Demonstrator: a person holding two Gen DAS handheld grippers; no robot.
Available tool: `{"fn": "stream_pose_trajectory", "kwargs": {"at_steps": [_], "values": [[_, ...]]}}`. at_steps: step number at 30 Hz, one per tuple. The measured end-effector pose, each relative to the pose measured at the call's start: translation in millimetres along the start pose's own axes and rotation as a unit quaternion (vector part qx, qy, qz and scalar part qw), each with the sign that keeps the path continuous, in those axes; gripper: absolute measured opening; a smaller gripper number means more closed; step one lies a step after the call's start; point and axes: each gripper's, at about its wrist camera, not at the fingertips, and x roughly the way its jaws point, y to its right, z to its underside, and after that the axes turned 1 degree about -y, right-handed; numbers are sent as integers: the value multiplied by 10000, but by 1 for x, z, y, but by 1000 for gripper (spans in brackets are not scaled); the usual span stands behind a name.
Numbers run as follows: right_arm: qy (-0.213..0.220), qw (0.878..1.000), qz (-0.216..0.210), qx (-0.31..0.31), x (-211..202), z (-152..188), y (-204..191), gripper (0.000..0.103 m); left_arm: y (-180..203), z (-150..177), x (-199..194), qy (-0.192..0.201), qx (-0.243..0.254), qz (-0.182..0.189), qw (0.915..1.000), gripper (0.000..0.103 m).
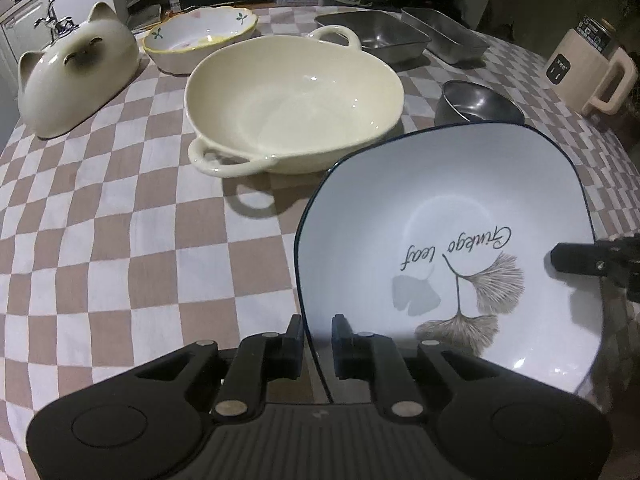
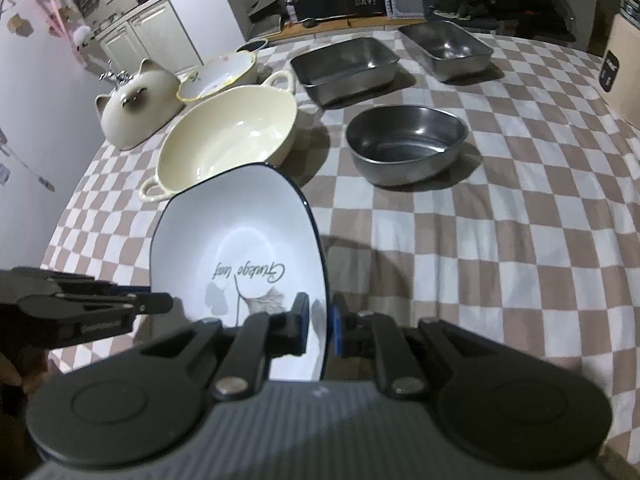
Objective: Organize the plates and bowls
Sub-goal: 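Lift the plate with both grippers and carry it toward the cream bowl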
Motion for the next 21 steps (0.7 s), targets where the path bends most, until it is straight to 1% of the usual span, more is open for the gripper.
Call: {"fn": "stream_pose_trajectory", "kwargs": {"at_steps": [6,21], "values": [[-15,9998,170,-103,3,-3,-8,15,-4,-4,4,-15,-27,-21,10000,16],[-184,9983,548,-102,22,-9,-7,15,-4,-3,-4,126,-65,82,9999,17]]}}
